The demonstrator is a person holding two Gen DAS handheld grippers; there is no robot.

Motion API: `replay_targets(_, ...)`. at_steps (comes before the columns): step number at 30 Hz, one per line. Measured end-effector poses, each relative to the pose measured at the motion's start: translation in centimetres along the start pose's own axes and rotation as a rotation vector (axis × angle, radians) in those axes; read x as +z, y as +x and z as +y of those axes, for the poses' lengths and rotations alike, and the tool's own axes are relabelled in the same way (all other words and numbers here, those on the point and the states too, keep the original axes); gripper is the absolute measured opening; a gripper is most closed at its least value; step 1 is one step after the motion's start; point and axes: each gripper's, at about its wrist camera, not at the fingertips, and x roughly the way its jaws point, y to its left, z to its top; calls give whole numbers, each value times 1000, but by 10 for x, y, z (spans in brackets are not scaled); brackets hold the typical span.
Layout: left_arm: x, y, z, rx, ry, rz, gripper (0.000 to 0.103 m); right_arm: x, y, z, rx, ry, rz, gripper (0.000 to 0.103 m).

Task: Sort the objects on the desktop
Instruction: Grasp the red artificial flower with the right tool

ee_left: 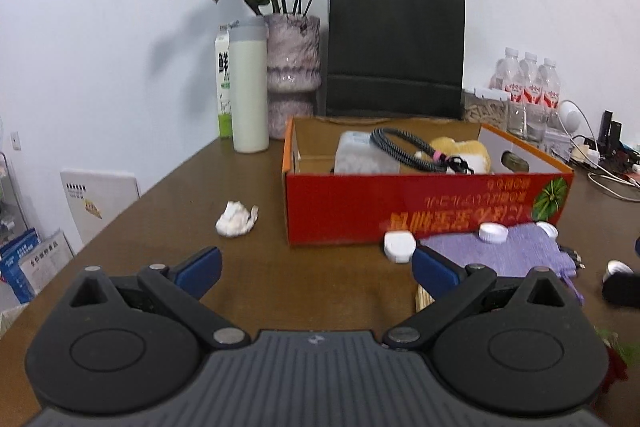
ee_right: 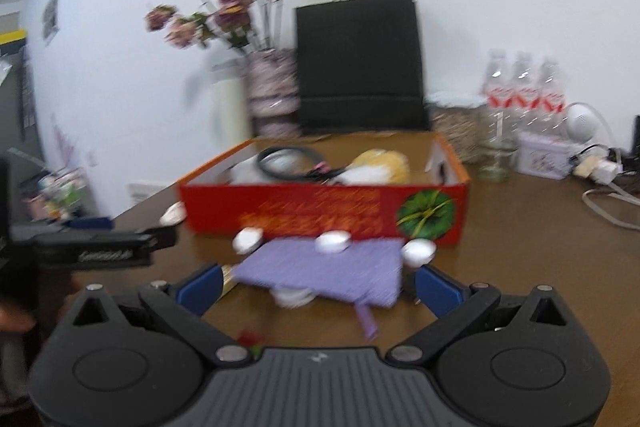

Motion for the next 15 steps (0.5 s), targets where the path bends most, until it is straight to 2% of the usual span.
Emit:
replay_targets(4,-5,-2,5,-16,1,43,103,-13,2,11,12,-18,70,101)
replay_targets(10,-10,0,0,-47,31,86,103,-22,11,17,-10,-34,150,88)
replay_targets(13,-11,1,-4,-54,49,94,103,-24,12,18,-4,-42,165,70)
replay_targets(14,-11,2,-5,-60,54,100,103,-24,13,18,2,-43,169,51)
replay_targets(15,-12,3,-7,-63,58,106,103,-24,13,18,5,-44,167,48)
